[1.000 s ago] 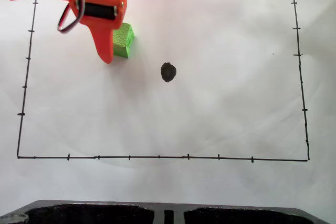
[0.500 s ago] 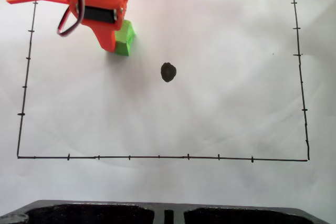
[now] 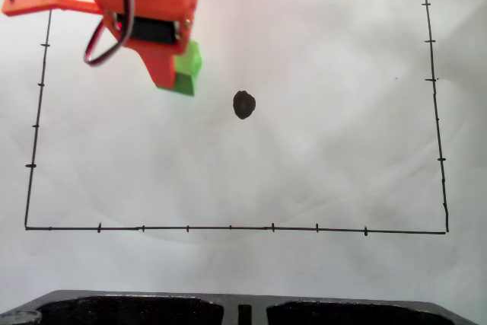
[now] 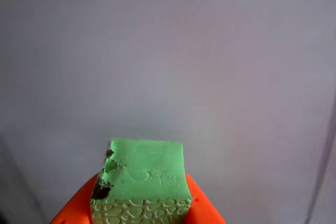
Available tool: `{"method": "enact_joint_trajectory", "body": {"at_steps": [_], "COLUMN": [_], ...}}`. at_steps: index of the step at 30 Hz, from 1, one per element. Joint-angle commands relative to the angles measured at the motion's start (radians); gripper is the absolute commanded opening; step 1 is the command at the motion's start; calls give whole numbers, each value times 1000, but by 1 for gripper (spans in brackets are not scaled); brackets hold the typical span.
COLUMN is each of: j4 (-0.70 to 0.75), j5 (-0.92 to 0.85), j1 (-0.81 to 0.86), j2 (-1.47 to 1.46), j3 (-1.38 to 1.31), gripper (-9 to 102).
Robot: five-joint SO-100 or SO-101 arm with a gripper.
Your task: Grasp the colored block, Place it on the black dot, and then return the arm to the default position.
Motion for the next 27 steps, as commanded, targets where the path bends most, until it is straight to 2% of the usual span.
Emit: {"method": "enact_joint_trajectory", "body": {"at_steps": [1, 13, 27], "j4": [5, -32, -41], "j5": [32, 155, 169], "j1": [-58, -244, -232], "j2": [-44, -170, -255], "j3": [-103, -149, -129], "gripper": [13, 12, 13]}}
